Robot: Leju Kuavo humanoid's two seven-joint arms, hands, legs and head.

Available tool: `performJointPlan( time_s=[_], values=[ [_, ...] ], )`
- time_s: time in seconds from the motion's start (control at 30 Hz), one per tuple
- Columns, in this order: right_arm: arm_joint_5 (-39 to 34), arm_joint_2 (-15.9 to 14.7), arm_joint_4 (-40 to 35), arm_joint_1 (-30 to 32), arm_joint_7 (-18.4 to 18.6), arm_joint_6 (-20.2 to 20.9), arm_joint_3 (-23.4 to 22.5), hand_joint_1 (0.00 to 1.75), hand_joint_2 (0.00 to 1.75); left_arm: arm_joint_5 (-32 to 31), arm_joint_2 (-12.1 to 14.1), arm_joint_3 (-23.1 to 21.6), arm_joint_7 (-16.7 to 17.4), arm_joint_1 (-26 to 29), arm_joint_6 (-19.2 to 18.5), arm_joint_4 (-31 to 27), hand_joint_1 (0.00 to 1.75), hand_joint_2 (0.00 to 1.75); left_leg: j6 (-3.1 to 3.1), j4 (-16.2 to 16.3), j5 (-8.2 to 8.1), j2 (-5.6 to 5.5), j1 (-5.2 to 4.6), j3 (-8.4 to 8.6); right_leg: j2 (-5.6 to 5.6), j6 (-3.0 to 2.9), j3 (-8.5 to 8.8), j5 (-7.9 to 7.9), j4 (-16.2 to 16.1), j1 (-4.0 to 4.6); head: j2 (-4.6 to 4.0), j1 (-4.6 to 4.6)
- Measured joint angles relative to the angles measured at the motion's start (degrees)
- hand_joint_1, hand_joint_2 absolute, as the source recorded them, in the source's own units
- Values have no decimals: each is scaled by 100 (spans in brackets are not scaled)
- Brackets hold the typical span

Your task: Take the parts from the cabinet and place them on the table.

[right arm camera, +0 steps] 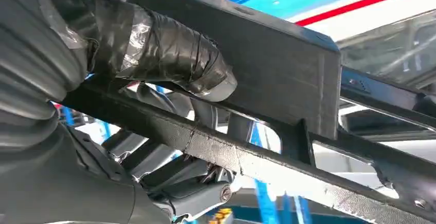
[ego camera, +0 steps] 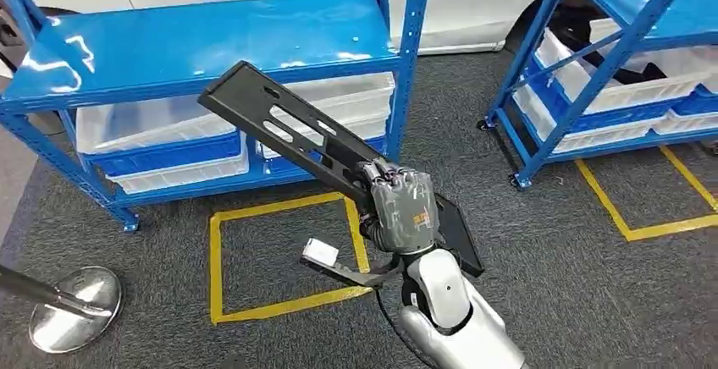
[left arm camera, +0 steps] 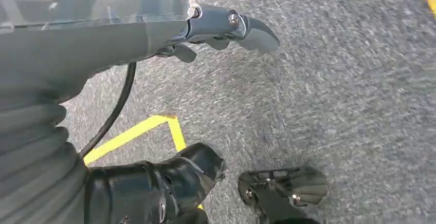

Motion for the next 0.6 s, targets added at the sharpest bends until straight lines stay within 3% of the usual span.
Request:
performJointPlan(
  time_s=[0.03, 0.13, 0.17, 0.2, 0.23, 0.27, 0.33, 0.37, 0.4, 0.43, 0.47, 0.5, 0.53, 0.6],
  values=[
    [-4, 2, 0, 5, 0, -13, -17, 175, 175, 0, 0, 0, 0, -4, 0, 0, 0, 175, -30, 9, -16, 42, -49, -7, -151, -52, 16, -45, -7, 73, 0, 0],
    [-39, -2, -15, 31, -15, -96, -85, 175, 175, 20, 0, 0, -2, -6, 9, 0, 0, 175, -114, -9, -13, 174, -50, 23, 65, -112, -33, -9, -20, 90, 0, -2],
    [-48, -4, -24, 39, -22, -103, -105, 175, 175, 28, -2, 0, -2, -9, 11, 0, 0, 175, -147, -16, -27, 245, -51, 50, 142, -155, -30, 17, -60, 55, 0, -4],
    [-57, -4, -48, 67, -33, -107, -124, 175, 175, 28, -2, 0, -4, -12, 11, 0, 0, 175, -202, 38, -108, 55, -22, 33, 194, -194, 6, 48, -99, 10, 0, -4],
    [-61, -4, -52, 66, -35, -122, -146, 175, 175, 35, -2, 0, -11, -15, 13, 0, 0, 175, -205, 254, -291, -186, -16, -51, 253, -232, 0, 61, -104, 0, 0, -2],
    [-61, 0, -61, 66, -46, -131, -153, 175, 175, 37, -2, 0, -13, -12, 15, 0, 0, 175, -207, 615, -509, -300, -14, -211, 295, -256, -12, 71, -104, 0, 0, -9],
    [-61, 0, -61, 93, -61, -159, -153, 175, 175, 42, 0, 0, -15, 6, 17, 0, 0, 175, -216, 1582, -907, -375, -14, -657, 447, -274, -33, 82, -100, 19, 0, -7],
    [-61, 0, -61, 116, -61, -159, -155, 175, 175, 42, 0, 0, -15, 17, 18, 0, 0, 175, -215, 1817, -926, -375, -14, -773, 520, -277, -37, 85, -96, 23, 0, -7],
    [-61, -2, -61, 140, -61, -159, -159, 175, 175, 44, 0, 0, -15, 26, 17, 0, 0, 175, -205, 1755, -804, -378, -14, -752, 603, -274, -35, 87, -90, 23, 0, -7],
    [-61, -2, -61, 153, -61, -159, -164, 175, 175, 44, 0, 0, -15, 26, 18, 0, 0, 175, -189, 1427, -572, -390, -14, -604, 686, -270, -34, 89, -78, 22, 0, -7],
    [-61, -2, -61, 155, -63, -159, -168, 175, 175, 44, 0, 0, -15, 21, 17, 0, 0, 175, -170, 942, -305, -422, -12, -376, 765, -269, -31, 90, -64, 20, 0, -7],
    [-61, -2, -63, 155, -68, -162, -170, 175, 175, 44, 0, 0, -15, 15, 18, 0, 0, 175, -139, 390, -49, -558, -8, -114, 836, -263, -28, 90, -46, 20, 0, -7],
    [-61, -2, -66, 158, -68, -168, -179, 175, 175, 44, 11, 0, -13, 20, 18, 0, 0, 175, -102, 119, -89, -868, 2, 2, 884, -233, -51, 92, -34, 22, 0, 0],
    [-72, -2, -76, 168, -70, -179, -188, 175, 175, 44, 9, 0, -15, 2, 22, 0, 0, 175, -100, 20, -86, -823, -18, 26, 996, -139, -125, 132, -20, -10, 0, -4]
  ],
)
